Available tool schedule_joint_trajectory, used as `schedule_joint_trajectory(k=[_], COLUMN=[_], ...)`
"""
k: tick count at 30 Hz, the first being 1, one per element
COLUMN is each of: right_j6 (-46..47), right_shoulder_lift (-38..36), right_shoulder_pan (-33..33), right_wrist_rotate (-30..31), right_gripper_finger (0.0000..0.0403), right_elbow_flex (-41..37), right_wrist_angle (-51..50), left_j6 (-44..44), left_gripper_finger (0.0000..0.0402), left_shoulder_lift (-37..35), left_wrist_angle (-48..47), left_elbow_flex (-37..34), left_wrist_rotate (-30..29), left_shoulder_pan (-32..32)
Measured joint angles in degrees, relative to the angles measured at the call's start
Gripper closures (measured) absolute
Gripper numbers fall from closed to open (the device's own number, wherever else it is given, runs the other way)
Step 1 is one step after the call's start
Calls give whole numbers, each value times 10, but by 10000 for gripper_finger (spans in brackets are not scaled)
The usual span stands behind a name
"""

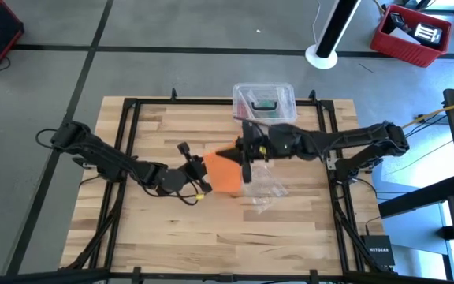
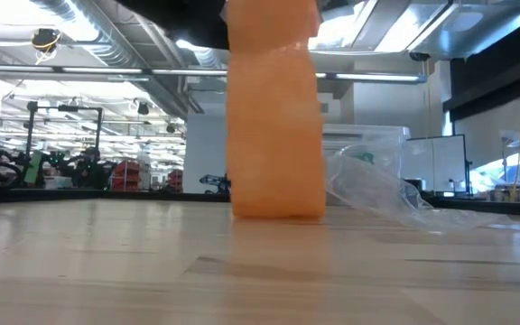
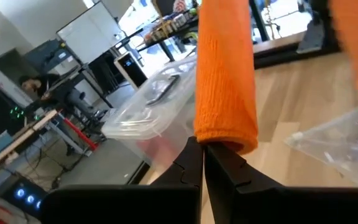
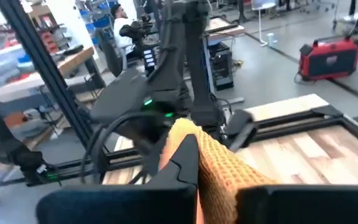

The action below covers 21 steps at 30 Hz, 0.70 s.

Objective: Roll bandage
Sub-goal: Roll the orange bandage

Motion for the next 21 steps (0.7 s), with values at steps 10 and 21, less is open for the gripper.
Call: schedule_joint_trajectory(k=[10, 21], right_j6=[49, 48], right_shoulder_lift=[1, 56], right_shoulder_pan=[-96, -104], right_wrist_rotate=[-34, -38], right_gripper_finger=[398, 336], right_elbow_flex=[0, 0], right_wrist_angle=[-61, -105], left_j6=[41, 31], left_gripper_finger=[401, 401], left_shoulder_lift=[7, 7], left_wrist_angle=[-2, -4], left_elbow_flex=[0, 0], left_wrist_rotate=[0, 4], left_shoulder_pan=[-20, -28])
